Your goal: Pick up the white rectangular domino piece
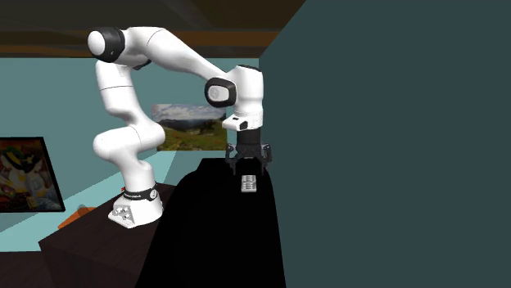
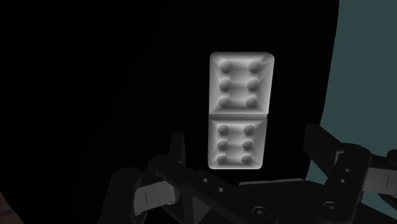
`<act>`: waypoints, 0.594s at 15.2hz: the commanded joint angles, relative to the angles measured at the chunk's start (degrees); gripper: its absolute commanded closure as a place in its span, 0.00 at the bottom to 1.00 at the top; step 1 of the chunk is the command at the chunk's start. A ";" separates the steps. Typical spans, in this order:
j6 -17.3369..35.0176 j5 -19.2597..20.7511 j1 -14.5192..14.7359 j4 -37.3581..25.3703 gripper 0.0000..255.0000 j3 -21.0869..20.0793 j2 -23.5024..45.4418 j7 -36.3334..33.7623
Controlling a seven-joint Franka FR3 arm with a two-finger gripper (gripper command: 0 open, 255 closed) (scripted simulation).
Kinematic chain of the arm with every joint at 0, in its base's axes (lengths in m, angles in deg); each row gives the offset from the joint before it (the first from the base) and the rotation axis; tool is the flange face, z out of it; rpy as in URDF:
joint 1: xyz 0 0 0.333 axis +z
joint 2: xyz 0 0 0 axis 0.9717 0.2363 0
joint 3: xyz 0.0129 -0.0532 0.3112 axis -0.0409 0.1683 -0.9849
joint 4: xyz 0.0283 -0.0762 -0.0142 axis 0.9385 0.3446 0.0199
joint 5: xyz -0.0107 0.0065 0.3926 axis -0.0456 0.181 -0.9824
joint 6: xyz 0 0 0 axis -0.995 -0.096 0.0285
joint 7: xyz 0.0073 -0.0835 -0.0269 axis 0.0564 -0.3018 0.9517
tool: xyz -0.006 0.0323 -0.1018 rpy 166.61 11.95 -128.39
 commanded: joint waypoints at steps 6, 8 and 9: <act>5.65 0.65 -0.20 2.77 0.00 -0.51 2.84 -1.40; 5.66 0.67 -0.22 2.73 1.00 -0.51 2.90 -1.41; 5.68 0.67 -0.21 2.76 1.00 -0.52 2.90 -1.42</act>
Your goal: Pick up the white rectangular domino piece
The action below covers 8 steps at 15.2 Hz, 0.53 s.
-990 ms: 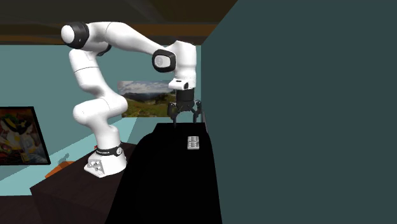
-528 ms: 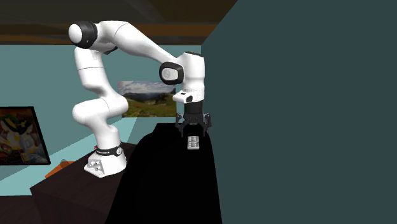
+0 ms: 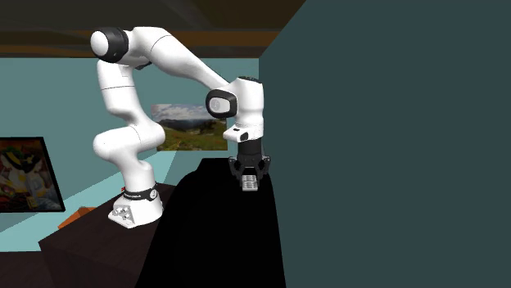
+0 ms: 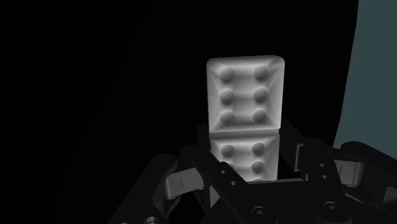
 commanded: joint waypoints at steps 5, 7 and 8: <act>-0.31 0.07 -0.01 -0.06 1.00 -0.02 0.19 -0.11; -0.30 0.03 0.03 0.01 1.00 -0.06 0.13 -0.17; -0.14 0.02 -0.02 0.22 1.00 0.03 0.08 -0.01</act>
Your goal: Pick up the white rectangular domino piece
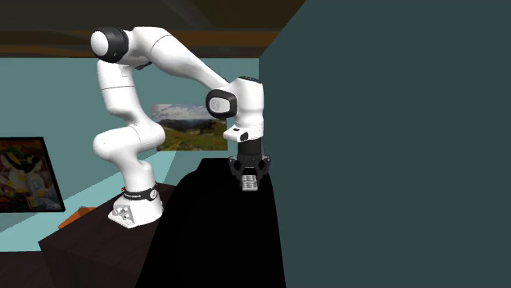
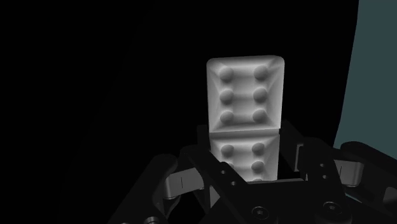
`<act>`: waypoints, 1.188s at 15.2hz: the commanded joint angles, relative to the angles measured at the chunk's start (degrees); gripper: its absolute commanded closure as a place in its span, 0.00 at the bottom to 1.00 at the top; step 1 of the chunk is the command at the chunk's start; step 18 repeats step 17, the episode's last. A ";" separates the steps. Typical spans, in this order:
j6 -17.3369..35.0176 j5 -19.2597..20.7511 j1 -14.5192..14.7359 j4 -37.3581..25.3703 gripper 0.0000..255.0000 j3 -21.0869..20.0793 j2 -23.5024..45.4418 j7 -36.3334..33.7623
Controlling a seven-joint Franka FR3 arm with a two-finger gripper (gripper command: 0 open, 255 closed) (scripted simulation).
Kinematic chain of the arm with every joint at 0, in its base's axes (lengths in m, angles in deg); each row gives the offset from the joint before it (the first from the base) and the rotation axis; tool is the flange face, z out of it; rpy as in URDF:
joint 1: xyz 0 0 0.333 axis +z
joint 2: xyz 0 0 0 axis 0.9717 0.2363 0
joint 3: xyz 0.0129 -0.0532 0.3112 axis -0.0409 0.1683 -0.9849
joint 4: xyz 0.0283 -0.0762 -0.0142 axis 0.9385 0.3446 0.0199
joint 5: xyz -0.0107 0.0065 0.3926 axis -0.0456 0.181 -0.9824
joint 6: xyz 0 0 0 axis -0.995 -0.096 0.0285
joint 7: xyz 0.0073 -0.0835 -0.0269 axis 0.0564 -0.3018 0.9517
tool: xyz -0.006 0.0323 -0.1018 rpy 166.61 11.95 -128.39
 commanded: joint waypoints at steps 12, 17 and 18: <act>-9.81 -0.92 0.08 -5.28 1.00 0.81 -4.31 1.00; -12.32 -1.02 0.07 -7.01 1.00 1.01 -5.12 1.15; -12.32 -1.02 0.07 -7.01 1.00 1.01 -5.12 1.15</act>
